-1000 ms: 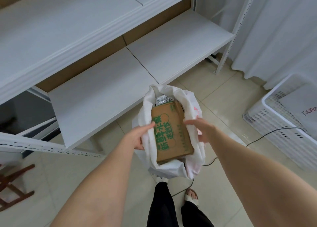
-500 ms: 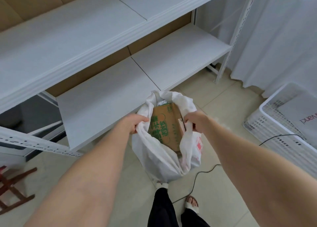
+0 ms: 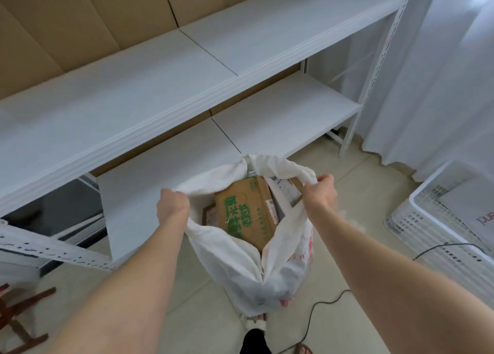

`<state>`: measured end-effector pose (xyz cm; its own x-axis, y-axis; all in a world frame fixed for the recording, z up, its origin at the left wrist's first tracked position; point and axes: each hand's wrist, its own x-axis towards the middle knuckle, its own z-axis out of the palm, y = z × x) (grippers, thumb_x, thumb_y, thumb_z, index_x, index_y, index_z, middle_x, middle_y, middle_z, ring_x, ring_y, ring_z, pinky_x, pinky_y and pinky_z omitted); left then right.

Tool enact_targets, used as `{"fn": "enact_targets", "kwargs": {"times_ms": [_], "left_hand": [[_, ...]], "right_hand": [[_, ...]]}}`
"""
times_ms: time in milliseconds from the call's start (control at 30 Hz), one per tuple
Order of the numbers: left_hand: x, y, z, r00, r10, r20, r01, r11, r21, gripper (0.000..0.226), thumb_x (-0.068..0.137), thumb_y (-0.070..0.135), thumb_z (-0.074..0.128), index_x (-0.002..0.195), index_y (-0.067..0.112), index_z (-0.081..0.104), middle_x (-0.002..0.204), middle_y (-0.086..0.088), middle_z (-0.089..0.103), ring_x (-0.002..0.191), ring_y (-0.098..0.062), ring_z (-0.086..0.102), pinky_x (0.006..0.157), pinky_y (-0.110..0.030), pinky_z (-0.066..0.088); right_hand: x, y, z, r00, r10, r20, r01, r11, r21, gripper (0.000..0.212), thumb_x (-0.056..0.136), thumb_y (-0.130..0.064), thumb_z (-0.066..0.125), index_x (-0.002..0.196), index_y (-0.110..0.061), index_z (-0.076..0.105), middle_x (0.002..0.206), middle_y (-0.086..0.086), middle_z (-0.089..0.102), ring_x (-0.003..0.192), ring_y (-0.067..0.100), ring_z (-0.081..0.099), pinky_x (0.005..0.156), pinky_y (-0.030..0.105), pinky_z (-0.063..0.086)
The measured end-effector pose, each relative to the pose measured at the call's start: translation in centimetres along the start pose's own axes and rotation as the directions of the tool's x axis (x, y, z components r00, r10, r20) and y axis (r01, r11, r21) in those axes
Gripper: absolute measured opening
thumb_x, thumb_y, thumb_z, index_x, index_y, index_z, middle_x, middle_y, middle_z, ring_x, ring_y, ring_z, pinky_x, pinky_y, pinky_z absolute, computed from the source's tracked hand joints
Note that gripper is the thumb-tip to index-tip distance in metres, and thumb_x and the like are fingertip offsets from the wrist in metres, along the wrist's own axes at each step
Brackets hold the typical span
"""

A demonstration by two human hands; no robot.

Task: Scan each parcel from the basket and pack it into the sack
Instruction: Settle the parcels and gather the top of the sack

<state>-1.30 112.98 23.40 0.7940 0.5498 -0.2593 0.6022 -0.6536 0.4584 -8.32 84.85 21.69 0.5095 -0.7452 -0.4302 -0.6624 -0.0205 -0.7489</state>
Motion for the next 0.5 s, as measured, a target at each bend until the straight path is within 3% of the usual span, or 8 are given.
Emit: {"fn": "enact_targets", "kwargs": {"times_ms": [67,167,267,333,367,433,500], "left_hand": [[0.3,-0.2,0.6,0.989,-0.06,0.135,0.055,0.998,0.044,0.037,0.09,0.012,0.049,0.124,-0.002,0.051,0.123,-0.022,0.058,0.11,-0.039,0.056,0.094,-0.04,0.048],[0.5,1.0,1.1,0.983,-0.039,0.179,0.008,0.986,0.169,0.059,0.082,0.028,0.064,0.131,0.006,0.04,0.127,-0.017,0.053,0.113,-0.036,0.053,0.093,-0.041,0.048],[1.3,2.7,2.1,0.982,0.093,0.162,-0.147,0.918,0.368,0.078,0.078,0.05,0.067,0.137,0.013,0.031,0.134,-0.015,0.046,0.12,-0.033,0.046,0.09,-0.04,0.043],[2.1,4.0,2.8,0.968,0.148,0.203,-0.227,0.86,0.456,0.078,0.08,0.058,0.062,0.137,0.014,0.032,0.134,-0.014,0.046,0.119,-0.03,0.046,0.087,-0.038,0.041],[2.6,4.4,3.2,0.962,0.164,0.22,-0.255,0.831,0.495,0.075,0.08,0.059,0.061,0.135,0.015,0.034,0.133,-0.014,0.047,0.117,-0.029,0.047,0.087,-0.037,0.041],[3.5,5.3,4.2,0.95,0.195,0.244,-0.303,0.766,0.566,0.072,0.08,0.06,0.06,0.133,0.015,0.037,0.131,-0.014,0.048,0.116,-0.028,0.047,0.09,-0.038,0.04],[4.3,6.3,5.2,0.93,0.206,0.304,-0.355,0.717,0.6,0.076,0.08,0.062,0.059,0.135,0.015,0.036,0.133,-0.013,0.048,0.119,-0.03,0.047,0.096,-0.041,0.041]], "right_hand": [[0.2,0.2,0.8,0.993,0.047,0.108,-0.044,0.998,-0.034,0.023,0.094,-0.019,0.051,0.115,-0.018,0.058,0.092,0.005,0.059,0.081,0.027,0.059,0.068,0.035,0.05],[0.6,-0.1,1.6,0.986,0.073,0.15,-0.09,0.99,0.109,0.024,0.092,-0.022,0.059,0.112,-0.014,0.069,0.077,0.002,0.059,0.066,0.02,0.054,0.06,0.026,0.041],[1.1,0.6,1.8,0.979,0.169,0.113,-0.186,0.97,0.159,0.029,0.085,-0.034,0.072,0.105,-0.014,0.068,0.076,0.001,0.061,0.059,0.016,0.052,0.05,0.025,0.038],[1.6,0.7,1.7,0.982,0.164,0.095,-0.168,0.985,0.029,0.046,0.075,-0.051,0.077,0.097,-0.013,0.062,0.075,0.002,0.061,0.061,0.019,0.057,0.057,0.03,0.048],[1.9,0.3,1.9,0.985,0.148,0.088,-0.139,0.985,-0.102,0.054,0.072,-0.054,0.078,0.101,-0.012,0.061,0.086,0.006,0.063,0.073,0.022,0.061,0.068,0.035,0.053],[2.5,-1.1,2.8,0.998,0.058,0.022,-0.043,0.912,-0.409,0.072,0.072,-0.049,0.08,0.126,-0.013,0.05,0.123,0.011,0.053,0.109,0.03,0.055,0.09,0.042,0.046],[2.9,-2.8,4.1,0.993,-0.105,0.044,0.11,0.78,-0.616,0.083,0.075,-0.039,0.08,0.141,-0.022,0.034,0.137,0.009,0.041,0.122,0.032,0.044,0.097,0.042,0.039]]}}
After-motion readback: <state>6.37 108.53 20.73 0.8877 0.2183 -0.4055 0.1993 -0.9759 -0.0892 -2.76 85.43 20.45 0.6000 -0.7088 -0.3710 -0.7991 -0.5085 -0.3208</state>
